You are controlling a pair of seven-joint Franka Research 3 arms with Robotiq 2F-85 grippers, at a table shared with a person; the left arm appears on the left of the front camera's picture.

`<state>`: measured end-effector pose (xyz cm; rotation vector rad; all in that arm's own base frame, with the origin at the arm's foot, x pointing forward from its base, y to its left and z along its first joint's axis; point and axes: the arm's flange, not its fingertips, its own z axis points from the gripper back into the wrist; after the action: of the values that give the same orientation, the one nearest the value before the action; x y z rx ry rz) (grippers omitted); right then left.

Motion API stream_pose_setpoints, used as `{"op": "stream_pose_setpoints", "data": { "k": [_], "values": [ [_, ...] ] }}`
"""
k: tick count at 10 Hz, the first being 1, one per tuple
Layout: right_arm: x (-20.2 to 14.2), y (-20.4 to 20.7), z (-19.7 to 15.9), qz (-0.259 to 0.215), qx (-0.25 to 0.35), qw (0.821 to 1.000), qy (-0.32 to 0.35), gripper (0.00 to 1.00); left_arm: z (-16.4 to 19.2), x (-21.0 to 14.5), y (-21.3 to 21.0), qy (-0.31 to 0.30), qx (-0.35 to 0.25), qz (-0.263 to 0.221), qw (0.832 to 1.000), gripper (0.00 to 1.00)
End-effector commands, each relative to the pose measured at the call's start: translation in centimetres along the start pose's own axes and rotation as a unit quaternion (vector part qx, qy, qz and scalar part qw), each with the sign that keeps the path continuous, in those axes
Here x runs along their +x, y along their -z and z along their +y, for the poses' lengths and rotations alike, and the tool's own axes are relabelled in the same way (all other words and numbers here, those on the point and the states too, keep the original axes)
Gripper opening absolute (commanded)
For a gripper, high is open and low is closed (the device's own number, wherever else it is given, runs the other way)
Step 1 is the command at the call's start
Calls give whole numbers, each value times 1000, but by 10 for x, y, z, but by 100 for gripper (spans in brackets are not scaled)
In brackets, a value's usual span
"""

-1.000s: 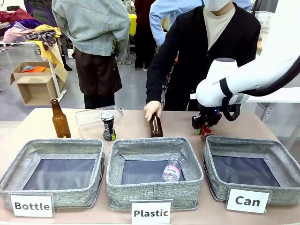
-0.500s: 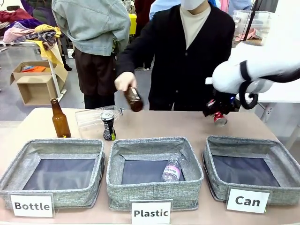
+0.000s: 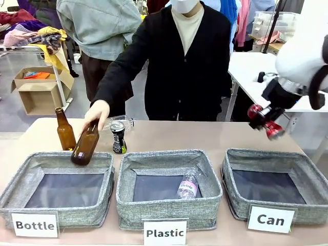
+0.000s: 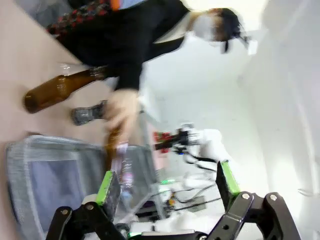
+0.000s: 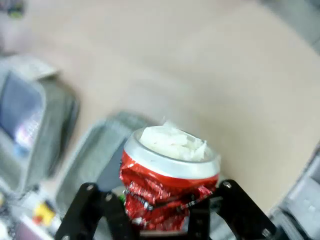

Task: Sort the can waste into the basket.
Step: Pick up the can waste from the table and place it in the right Fabric basket.

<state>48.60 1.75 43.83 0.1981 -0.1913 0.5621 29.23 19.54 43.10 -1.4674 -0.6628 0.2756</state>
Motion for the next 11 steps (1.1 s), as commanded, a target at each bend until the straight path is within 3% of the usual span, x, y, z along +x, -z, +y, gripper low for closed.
{"op": "stream_pose_setpoints", "data": {
  "k": [1,3,4,5,8,9,10,11],
  "values": [
    [-38,0,-3,65,41,986,-149,0,-74,-8,-61,-84,-156,8,984,100],
    [-51,13,-8,82,102,951,-281,0,-91,-6,-77,-155,-215,27,964,100],
    [-57,19,-5,76,116,937,-320,0,-91,-7,-79,-186,-221,29,957,100],
    [-65,24,-5,57,124,912,-386,0,-86,-9,-73,-202,-218,33,954,100],
    [-68,30,-8,56,130,911,-388,0,-83,-12,-66,-205,-225,25,952,100],
    [-66,30,-10,52,139,911,-386,10,-84,-10,-62,-204,-222,21,953,100],
    [-64,32,-11,52,140,910,-387,58,-83,-9,-59,-201,-219,13,955,100],
    [-64,33,-11,56,137,910,-387,68,-83,-12,-61,-194,-224,18,955,100]
  ]
}}
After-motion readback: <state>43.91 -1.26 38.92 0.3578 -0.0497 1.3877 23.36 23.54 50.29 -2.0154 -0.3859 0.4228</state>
